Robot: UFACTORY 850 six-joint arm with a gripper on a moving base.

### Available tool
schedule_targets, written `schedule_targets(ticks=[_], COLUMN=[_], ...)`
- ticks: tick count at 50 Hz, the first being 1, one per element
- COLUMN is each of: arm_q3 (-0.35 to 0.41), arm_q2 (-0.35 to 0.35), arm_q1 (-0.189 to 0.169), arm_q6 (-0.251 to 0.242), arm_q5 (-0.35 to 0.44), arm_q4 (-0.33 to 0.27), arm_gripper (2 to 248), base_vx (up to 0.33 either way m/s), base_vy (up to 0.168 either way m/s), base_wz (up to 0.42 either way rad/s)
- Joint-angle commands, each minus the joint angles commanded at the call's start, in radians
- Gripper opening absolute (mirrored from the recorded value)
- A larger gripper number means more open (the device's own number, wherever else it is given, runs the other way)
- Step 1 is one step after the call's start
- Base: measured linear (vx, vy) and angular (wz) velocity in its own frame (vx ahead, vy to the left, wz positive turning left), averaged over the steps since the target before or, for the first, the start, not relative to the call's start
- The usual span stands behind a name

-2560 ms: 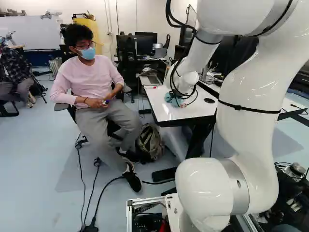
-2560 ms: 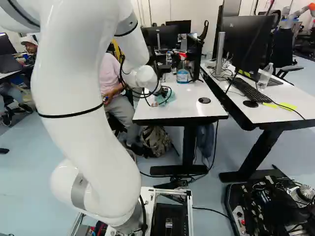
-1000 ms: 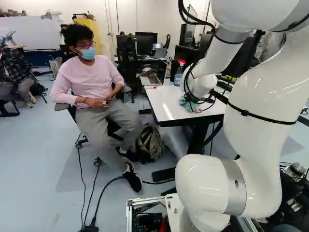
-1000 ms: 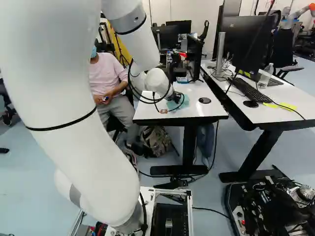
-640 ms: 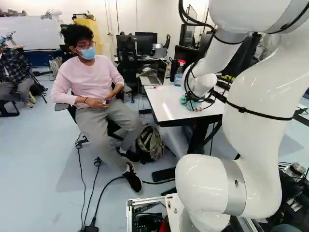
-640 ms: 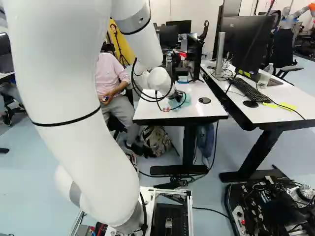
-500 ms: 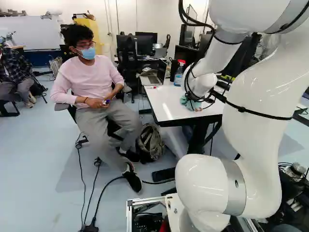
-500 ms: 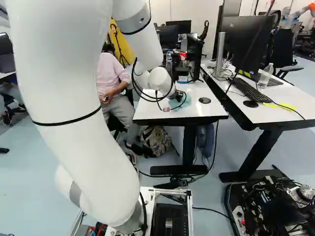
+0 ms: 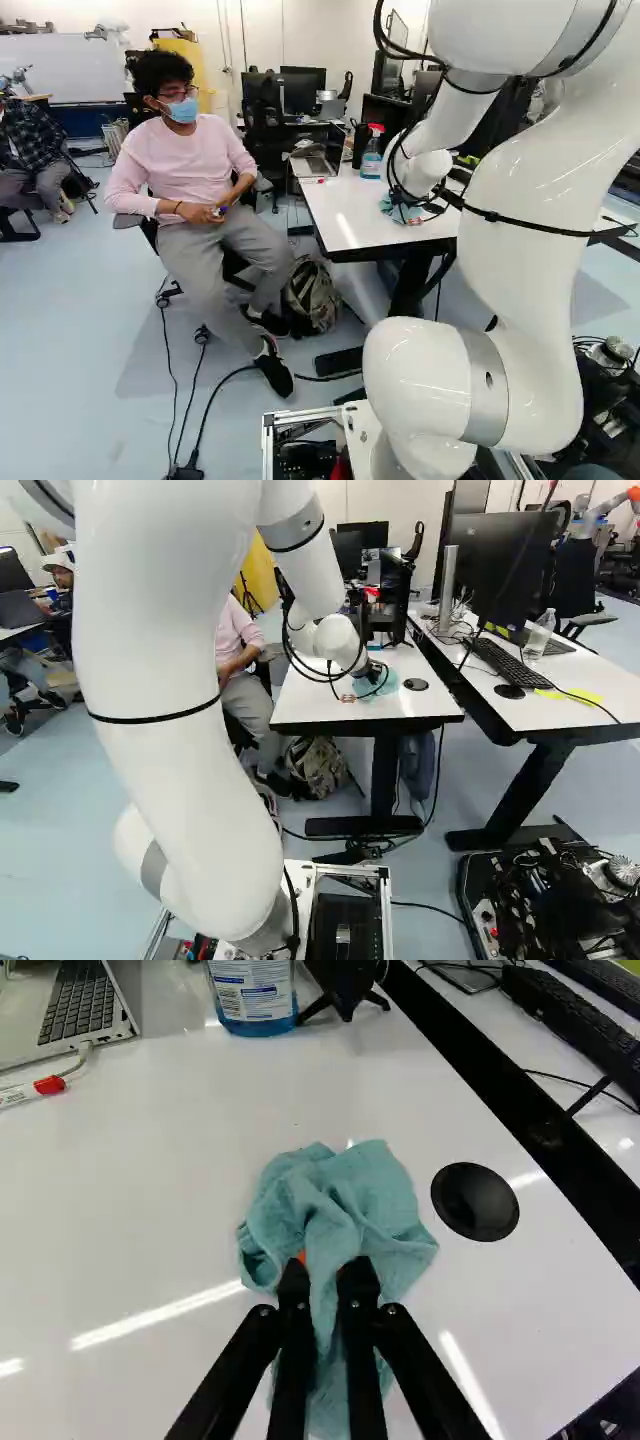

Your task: Clean the table with the green towel

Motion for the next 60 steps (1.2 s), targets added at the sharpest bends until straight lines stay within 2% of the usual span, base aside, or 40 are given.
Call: schedule_targets(ticks=[21,49,60], arm_q3=[0.012,0.034,0.057], arm_q2=[0.054,0.140,0.186], arm_q1=[0.000,0.012,0.006], arm_q6=[0.000,0.000,0.000], arm_q5=[-0.016,-0.172,-0.196], arm_q4=[0.000,0.000,0.000], arm_gripper=[37,37,37], base_vx=[0.000,0.000,0.000], base_vy=[0.000,0.000,0.000], base_wz=[0.000,0.000,0.000])
